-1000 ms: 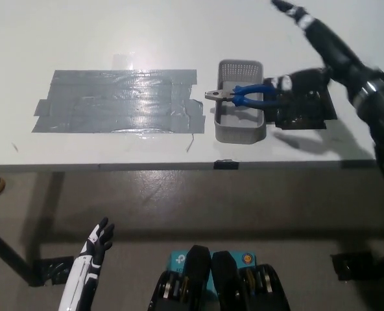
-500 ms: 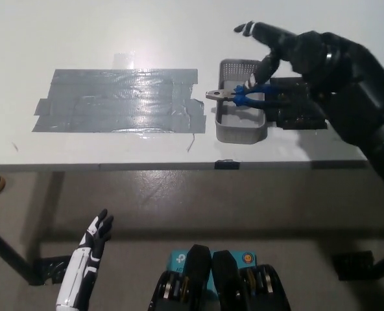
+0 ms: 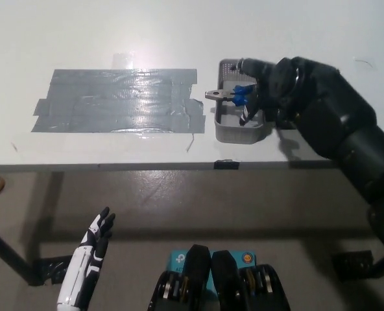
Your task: The robot picks the blue plier placed on top of the container and places it on the grey area of the table
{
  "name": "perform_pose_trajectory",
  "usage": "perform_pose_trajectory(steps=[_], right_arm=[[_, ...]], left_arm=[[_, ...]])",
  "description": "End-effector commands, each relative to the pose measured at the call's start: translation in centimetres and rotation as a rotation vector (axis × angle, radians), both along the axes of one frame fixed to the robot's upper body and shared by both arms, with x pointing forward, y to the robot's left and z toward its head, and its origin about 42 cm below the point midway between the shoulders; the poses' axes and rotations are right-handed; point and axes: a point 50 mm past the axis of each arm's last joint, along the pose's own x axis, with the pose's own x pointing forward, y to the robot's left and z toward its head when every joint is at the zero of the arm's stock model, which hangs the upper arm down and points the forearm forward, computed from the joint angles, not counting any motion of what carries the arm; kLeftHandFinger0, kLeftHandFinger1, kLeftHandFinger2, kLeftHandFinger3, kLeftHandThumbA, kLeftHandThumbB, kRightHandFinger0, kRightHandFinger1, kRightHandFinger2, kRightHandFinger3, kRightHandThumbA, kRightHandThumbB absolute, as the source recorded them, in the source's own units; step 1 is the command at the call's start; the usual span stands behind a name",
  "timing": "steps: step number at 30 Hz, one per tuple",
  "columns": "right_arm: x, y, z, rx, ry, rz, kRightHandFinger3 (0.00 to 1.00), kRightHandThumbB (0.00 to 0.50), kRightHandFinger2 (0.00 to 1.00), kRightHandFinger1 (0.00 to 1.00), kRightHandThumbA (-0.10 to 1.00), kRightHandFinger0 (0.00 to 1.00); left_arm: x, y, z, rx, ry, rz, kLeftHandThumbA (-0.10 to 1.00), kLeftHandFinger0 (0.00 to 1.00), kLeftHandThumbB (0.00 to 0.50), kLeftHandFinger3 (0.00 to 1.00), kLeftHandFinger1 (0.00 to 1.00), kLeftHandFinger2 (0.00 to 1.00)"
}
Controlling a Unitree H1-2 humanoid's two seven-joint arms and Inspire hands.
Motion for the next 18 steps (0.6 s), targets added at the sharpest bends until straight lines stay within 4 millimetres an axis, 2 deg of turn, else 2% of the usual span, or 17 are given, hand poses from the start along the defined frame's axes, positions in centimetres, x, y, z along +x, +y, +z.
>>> perform_pose_trajectory(steps=[1, 11, 13, 18], right_arm=[[0.7, 1.7, 4.4, -0.058, -0.122, 0.042, 1.00, 0.333, 1.00, 1.00, 0.97, 1.00], [0.8, 1.0, 2.8, -0.096, -0.111, 0.035, 1.00, 0.333, 1.00, 1.00, 1.00, 1.00], [0.8, 1.0, 2.5, -0.099, -0.110, 0.033, 1.00, 0.323, 1.00, 1.00, 0.99, 1.00], [0.9, 0.7, 1.4, -0.091, -0.113, 0.020, 1.00, 0.343, 1.00, 1.00, 0.92, 1.00]], left_arm=[[0.4, 0.1, 1.5, 0.027, -0.067, -0.019, 1.00, 1.00, 0.030, 1.00, 1.00, 1.00], [0.4, 0.1, 1.5, 0.021, -0.072, -0.024, 1.00, 1.00, 0.022, 1.00, 1.00, 1.00], [0.5, 0.1, 1.6, 0.023, -0.075, -0.024, 1.00, 1.00, 0.015, 1.00, 1.00, 1.00], [0.6, 0.0, 1.6, 0.022, -0.070, -0.026, 1.00, 1.00, 0.018, 1.00, 1.00, 1.00]])
